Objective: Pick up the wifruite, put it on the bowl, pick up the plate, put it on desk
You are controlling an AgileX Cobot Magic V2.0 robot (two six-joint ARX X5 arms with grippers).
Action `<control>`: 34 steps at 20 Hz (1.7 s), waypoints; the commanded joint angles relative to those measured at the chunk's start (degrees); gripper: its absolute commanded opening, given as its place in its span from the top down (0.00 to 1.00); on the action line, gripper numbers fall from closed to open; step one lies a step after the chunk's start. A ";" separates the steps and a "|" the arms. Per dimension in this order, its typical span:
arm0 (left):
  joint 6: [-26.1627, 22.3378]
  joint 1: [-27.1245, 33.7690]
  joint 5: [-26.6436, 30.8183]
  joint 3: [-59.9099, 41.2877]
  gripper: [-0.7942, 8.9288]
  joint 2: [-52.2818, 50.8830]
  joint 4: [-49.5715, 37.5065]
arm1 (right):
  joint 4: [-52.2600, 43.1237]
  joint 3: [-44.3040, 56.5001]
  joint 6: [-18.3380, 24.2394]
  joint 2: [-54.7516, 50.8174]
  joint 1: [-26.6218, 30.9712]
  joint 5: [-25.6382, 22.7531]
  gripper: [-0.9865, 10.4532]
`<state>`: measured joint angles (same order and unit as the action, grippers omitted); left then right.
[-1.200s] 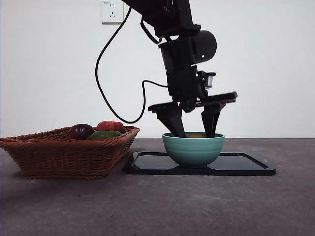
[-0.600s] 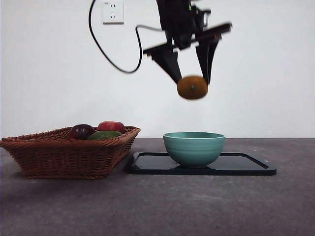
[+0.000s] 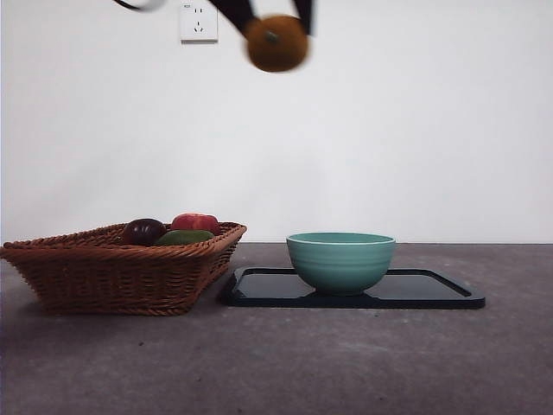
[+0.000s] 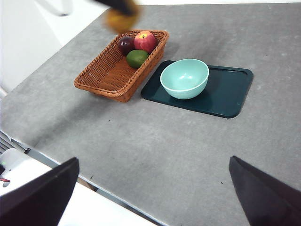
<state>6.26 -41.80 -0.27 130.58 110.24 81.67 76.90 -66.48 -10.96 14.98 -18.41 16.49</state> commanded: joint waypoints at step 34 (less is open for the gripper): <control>-1.27 20.90 0.09 -47.78 0.54 -1.57 -33.99 | 4.17 -0.55 -1.07 0.15 -0.20 -0.22 0.47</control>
<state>5.43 -20.75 -0.12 81.49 107.24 47.68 76.90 -66.48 -11.44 14.98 -18.41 16.36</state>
